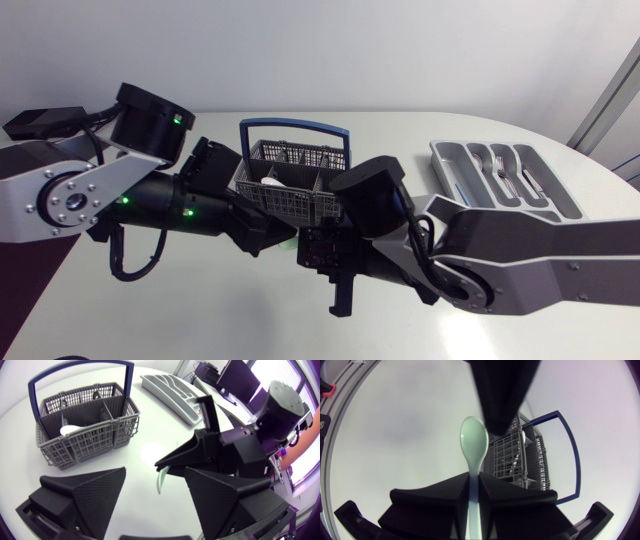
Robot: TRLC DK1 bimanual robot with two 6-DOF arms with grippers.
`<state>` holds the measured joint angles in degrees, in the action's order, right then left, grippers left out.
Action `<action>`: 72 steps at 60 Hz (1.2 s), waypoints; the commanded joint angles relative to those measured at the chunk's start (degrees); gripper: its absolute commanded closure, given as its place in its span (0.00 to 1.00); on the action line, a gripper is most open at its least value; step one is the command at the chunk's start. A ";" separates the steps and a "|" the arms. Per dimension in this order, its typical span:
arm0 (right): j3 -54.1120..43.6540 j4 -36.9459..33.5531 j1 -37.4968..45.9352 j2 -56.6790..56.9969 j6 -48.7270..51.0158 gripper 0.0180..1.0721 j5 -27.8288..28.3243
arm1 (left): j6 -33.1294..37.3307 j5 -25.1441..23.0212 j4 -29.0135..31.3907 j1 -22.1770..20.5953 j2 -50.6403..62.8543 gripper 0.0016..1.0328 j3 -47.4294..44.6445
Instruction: Unload the cutlery basket into the drawer organizer.
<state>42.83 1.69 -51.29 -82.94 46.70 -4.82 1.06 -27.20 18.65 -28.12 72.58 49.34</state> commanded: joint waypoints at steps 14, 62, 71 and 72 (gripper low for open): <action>-3.54 -6.00 6.29 4.19 3.84 0.93 9.92 | 0.79 1.62 -3.89 2.45 -4.37 0.08 -1.62; 10.52 -48.28 75.46 -6.80 66.95 0.93 36.90 | 6.23 9.71 -5.30 6.67 -5.25 0.08 -5.92; 18.43 -52.06 82.93 -14.97 72.83 0.93 36.37 | 6.23 10.68 -5.30 6.23 -5.25 0.08 -6.10; 19.49 -52.41 83.81 -15.85 73.36 0.93 36.37 | 6.23 10.94 -5.30 6.15 -5.25 0.08 -6.10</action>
<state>58.70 -49.04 29.50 -95.07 114.76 31.68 6.50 -16.95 13.78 -21.52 67.90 44.93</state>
